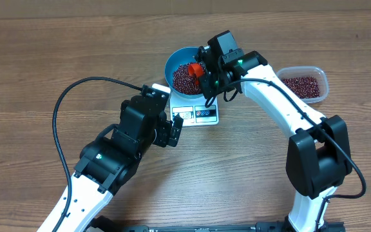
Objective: Scoop item into bowl and weigh 150g on scale
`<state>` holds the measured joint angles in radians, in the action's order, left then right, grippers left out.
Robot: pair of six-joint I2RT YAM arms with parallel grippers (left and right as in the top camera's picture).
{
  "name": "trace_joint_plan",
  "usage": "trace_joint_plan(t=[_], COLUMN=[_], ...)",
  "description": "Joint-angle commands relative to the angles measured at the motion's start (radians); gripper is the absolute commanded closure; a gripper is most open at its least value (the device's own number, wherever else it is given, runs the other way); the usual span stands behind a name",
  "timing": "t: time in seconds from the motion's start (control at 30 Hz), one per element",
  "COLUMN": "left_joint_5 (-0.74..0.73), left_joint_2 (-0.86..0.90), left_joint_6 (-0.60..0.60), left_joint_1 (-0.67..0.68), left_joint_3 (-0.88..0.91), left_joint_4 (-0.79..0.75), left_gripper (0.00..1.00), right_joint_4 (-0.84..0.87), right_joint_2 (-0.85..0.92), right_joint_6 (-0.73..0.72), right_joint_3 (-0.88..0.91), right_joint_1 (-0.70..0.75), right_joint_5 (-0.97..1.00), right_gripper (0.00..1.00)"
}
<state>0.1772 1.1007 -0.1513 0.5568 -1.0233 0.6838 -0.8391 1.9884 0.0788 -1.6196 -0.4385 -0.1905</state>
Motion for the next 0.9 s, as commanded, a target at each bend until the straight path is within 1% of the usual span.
trace_joint_plan(t=[0.0, 0.27, 0.87], left_joint_5=[0.013, 0.013, 0.013], left_joint_2=[0.005, 0.005, 0.005], left_joint_6=[-0.003, -0.003, -0.003], left_joint_1=[0.006, 0.006, 0.006], left_joint_3=[0.002, 0.002, 0.002], left_joint_4=[-0.003, -0.003, -0.003], left_gripper=[0.0, 0.01, 0.01], right_joint_4=[0.003, -0.004, -0.02], right_joint_2=[-0.076, -0.135, -0.141], right_joint_6=[0.001, 0.0, 0.002], right_joint_3=[-0.026, -0.026, -0.031], right_joint_1=[0.002, 0.002, -0.001], right_joint_5=[0.006, -0.003, -0.019], right_gripper=[0.97, 0.97, 0.97])
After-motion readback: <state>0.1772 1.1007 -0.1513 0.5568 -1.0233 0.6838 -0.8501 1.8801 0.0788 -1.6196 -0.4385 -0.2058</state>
